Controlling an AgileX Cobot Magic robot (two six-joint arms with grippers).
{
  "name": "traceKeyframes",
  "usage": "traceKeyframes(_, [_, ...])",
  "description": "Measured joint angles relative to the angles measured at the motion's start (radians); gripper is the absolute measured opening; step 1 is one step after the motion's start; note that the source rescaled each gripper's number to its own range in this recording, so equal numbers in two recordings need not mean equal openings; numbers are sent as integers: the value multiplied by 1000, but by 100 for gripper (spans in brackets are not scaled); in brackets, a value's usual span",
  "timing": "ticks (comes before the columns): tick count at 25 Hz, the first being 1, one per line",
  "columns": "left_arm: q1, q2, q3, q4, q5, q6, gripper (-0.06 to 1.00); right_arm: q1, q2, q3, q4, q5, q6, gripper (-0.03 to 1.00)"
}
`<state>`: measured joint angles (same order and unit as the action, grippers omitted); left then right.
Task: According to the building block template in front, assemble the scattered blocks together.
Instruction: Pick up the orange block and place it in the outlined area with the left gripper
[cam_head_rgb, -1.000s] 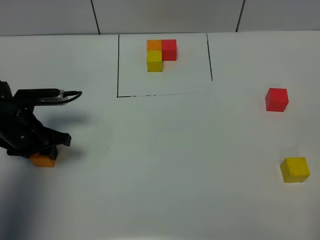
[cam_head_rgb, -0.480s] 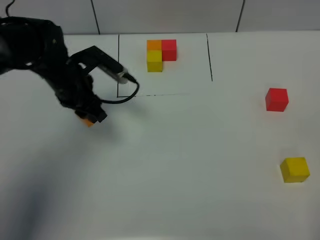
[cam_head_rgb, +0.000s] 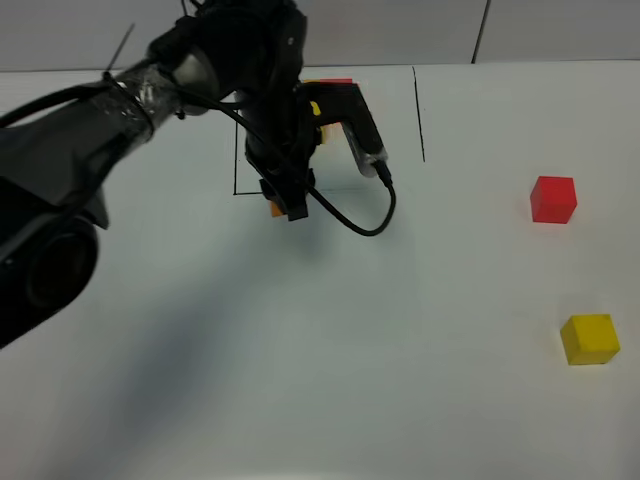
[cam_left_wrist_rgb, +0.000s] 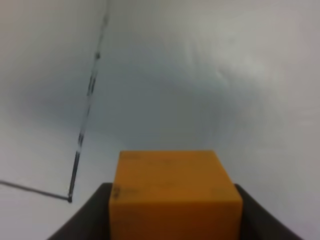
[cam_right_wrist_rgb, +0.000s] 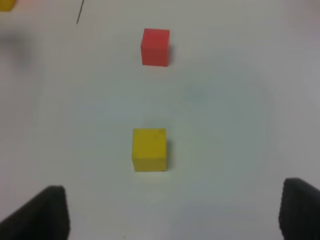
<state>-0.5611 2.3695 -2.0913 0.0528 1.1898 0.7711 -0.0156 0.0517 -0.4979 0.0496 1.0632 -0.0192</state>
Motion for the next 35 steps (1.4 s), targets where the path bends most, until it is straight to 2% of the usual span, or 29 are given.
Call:
traceKeyframes(4, [-35, 71, -92, -6, 3, 64, 0, 0, 0, 0, 0, 0, 0, 80])
traceKeyframes(9, [-57, 107, -101, -6, 1, 118, 0, 0, 0, 0, 0, 0, 0, 80])
traceKeyframes(35, [-58, 173, -117, -5, -25, 124, 0, 0, 0, 0, 2, -1, -1, 80])
